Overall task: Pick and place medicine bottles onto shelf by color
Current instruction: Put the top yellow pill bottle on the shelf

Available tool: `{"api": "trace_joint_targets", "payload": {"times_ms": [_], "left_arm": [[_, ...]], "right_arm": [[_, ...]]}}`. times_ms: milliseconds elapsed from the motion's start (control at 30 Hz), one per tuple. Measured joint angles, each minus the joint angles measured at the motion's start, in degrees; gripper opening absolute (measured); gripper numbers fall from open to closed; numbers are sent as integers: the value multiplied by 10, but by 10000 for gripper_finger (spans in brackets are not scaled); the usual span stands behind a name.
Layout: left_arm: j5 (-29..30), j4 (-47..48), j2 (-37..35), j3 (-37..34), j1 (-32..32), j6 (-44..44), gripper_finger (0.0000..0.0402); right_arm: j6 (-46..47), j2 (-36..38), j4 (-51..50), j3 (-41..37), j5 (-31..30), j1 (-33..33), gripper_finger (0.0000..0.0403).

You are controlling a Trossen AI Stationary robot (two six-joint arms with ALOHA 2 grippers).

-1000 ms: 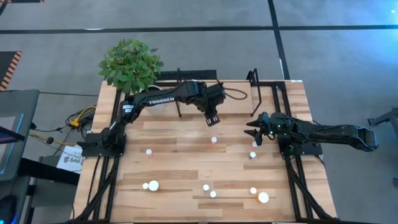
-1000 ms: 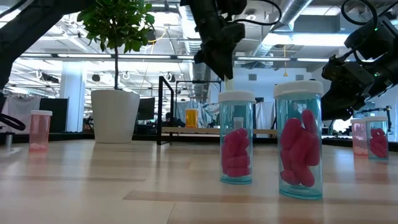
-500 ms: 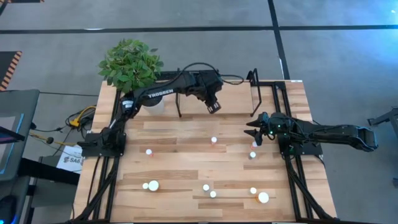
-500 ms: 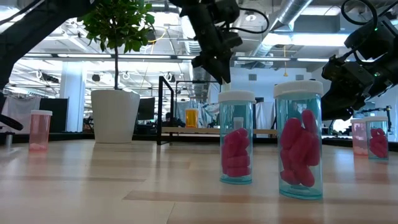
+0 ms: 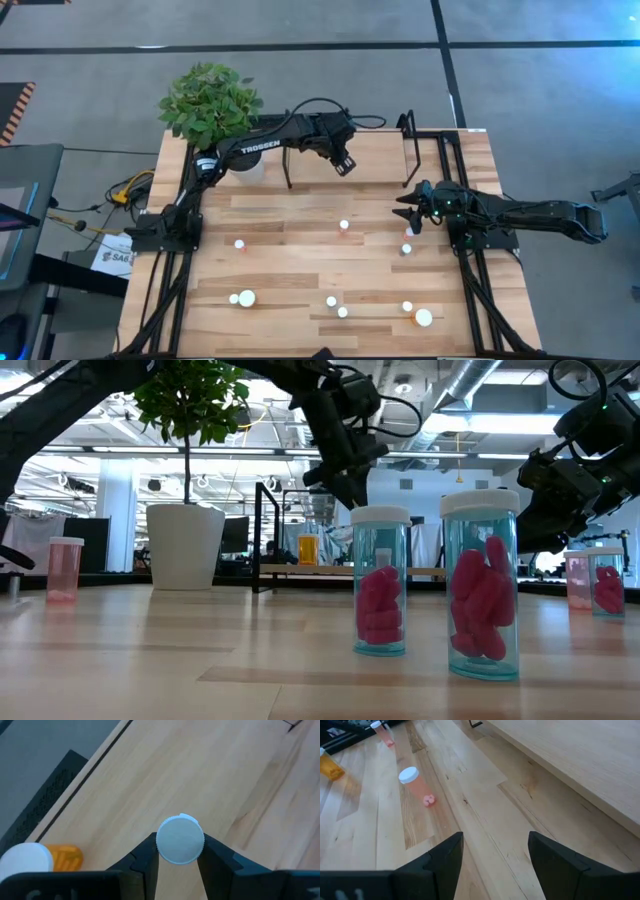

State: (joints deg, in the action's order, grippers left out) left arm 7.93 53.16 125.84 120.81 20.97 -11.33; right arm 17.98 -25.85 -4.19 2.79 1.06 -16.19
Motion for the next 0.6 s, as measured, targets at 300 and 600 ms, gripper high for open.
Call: {"api": "trace_joint_targets", "payload": {"times_ms": [300, 600], "left_arm": [[-9, -21, -1, -37, 18, -32, 103], [-8, -32, -1, -58, 30, -46, 103]], "right_arm": [[0, 0, 0, 0, 0, 0, 249], [0, 0, 0, 0, 0, 0, 249]]}}
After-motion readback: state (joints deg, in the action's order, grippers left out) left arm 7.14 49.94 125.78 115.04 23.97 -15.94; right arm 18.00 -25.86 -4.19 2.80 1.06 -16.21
